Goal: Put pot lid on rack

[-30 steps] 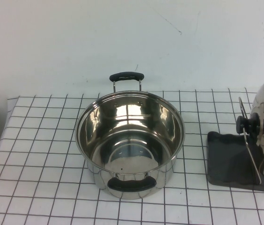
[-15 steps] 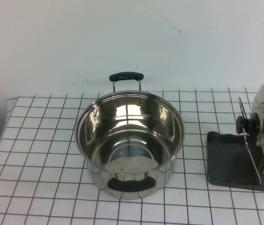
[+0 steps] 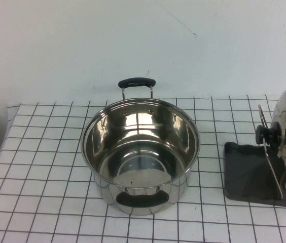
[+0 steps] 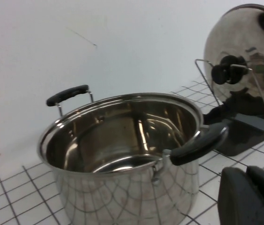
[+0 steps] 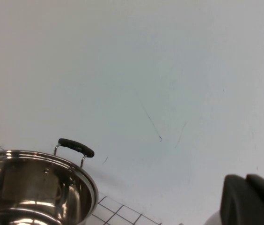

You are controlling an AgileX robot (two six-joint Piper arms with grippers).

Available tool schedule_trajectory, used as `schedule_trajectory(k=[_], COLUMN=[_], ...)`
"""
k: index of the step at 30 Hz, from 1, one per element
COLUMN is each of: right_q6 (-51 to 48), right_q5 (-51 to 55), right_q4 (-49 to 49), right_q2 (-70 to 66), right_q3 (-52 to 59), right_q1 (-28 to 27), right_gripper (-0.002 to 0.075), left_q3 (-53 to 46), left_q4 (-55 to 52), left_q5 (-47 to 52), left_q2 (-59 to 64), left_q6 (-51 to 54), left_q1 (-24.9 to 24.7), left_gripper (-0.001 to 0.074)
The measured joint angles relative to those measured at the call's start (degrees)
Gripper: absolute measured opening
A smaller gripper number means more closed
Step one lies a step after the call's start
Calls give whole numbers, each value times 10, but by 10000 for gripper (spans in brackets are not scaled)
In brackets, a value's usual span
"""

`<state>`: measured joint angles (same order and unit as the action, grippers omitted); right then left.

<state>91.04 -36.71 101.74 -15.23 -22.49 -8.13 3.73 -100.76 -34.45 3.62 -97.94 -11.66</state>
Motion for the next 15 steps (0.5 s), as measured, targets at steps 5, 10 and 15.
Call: schedule_trajectory(k=[5,10,15], right_q6=[-13,-36,-53], right_q5=[55,119,175], right_q4=[0,-2,-3], right_q2=[0,0,12], right_q3=[24,40,69], right_q1=[0,0,5], right_gripper=[-1,-1,-1], left_q3=[0,0,0], left_q4=[-4,-4,-4], left_q5=[-58,-117,-158], left_q2=[0,0,0], left_q6=[0,0,0], left_q1=[0,0,0], left_gripper=[-1,-1,-1])
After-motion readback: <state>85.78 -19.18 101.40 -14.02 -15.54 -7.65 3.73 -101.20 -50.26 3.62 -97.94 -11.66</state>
